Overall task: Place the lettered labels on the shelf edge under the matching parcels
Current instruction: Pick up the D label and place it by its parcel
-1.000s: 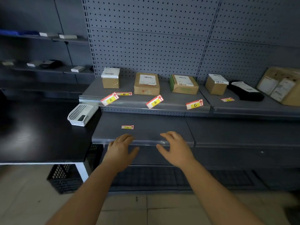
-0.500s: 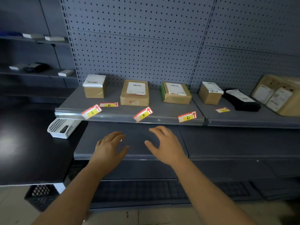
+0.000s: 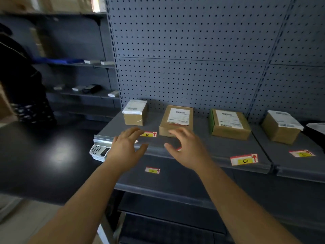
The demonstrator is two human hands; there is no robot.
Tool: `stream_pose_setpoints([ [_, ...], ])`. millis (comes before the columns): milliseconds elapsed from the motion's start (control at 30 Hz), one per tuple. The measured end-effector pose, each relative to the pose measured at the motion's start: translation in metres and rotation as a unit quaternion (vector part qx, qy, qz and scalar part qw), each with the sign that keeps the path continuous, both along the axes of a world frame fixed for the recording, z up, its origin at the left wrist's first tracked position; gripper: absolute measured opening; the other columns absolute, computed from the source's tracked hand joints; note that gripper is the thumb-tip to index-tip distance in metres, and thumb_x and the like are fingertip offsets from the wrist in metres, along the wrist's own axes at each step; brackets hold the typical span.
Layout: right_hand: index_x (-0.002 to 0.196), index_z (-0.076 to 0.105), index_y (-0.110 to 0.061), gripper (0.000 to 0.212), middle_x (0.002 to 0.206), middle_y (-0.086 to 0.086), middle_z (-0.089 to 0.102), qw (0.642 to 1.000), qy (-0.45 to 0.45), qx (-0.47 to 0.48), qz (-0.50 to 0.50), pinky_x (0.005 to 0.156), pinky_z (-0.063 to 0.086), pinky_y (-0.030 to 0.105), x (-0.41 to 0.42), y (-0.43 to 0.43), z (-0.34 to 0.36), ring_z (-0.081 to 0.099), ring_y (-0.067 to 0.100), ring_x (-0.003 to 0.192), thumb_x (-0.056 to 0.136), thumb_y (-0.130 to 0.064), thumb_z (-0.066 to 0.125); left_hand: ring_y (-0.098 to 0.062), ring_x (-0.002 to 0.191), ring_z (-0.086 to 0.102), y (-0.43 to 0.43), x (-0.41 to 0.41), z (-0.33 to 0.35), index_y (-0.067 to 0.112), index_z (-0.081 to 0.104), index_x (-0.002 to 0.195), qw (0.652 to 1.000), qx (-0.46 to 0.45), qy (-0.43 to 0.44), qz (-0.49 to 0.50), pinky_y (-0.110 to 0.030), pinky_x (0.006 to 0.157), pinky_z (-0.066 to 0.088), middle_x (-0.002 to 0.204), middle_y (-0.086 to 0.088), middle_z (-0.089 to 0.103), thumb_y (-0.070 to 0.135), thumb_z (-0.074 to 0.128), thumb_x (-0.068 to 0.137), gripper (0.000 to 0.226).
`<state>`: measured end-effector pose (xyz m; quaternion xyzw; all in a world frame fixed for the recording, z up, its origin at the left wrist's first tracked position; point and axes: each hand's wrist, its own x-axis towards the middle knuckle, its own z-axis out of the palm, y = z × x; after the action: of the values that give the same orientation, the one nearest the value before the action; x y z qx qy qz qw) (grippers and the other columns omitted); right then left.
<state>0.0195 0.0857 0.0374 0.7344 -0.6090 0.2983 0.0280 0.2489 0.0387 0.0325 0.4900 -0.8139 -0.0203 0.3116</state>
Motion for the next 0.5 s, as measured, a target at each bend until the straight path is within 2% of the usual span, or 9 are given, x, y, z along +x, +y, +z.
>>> stream_pose_setpoints([
  [233,0.133,0.050,-0.028,0.050,0.129,-0.006,0.051,1.000,0.019,0.010,0.015,0.095,0.036,0.028,0.039,-0.054,0.000,0.043,0.012,0.119,0.090,-0.055,0.051,-0.018,0.127,0.040,-0.042,0.044,0.001,0.028,0.049,0.130,0.999,0.019,0.002,0.026,-0.046,0.105,0.031,0.138,0.006,0.045,0.047,0.056,0.086,0.048],
  [433,0.132,0.051,-0.028,0.050,0.124,-0.006,0.055,0.997,0.045,0.063,-0.025,0.092,0.045,0.034,0.064,-0.090,-0.012,0.049,0.014,0.114,0.091,-0.057,0.046,-0.019,0.126,0.042,-0.081,0.064,-0.012,0.028,0.049,0.130,0.999,0.030,-0.013,0.007,-0.042,0.102,0.029,0.139,0.006,0.045,0.053,0.052,0.085,0.052],
  [500,0.132,0.052,-0.027,0.051,0.122,-0.007,0.053,0.993,0.058,0.091,-0.040,0.091,0.045,0.035,0.072,-0.098,-0.018,0.050,0.014,0.112,0.091,-0.058,0.044,-0.019,0.124,0.044,-0.092,0.067,-0.015,0.028,0.052,0.127,1.000,0.029,-0.004,-0.004,-0.042,0.099,0.031,0.137,0.006,0.047,0.059,0.044,0.080,0.058],
])
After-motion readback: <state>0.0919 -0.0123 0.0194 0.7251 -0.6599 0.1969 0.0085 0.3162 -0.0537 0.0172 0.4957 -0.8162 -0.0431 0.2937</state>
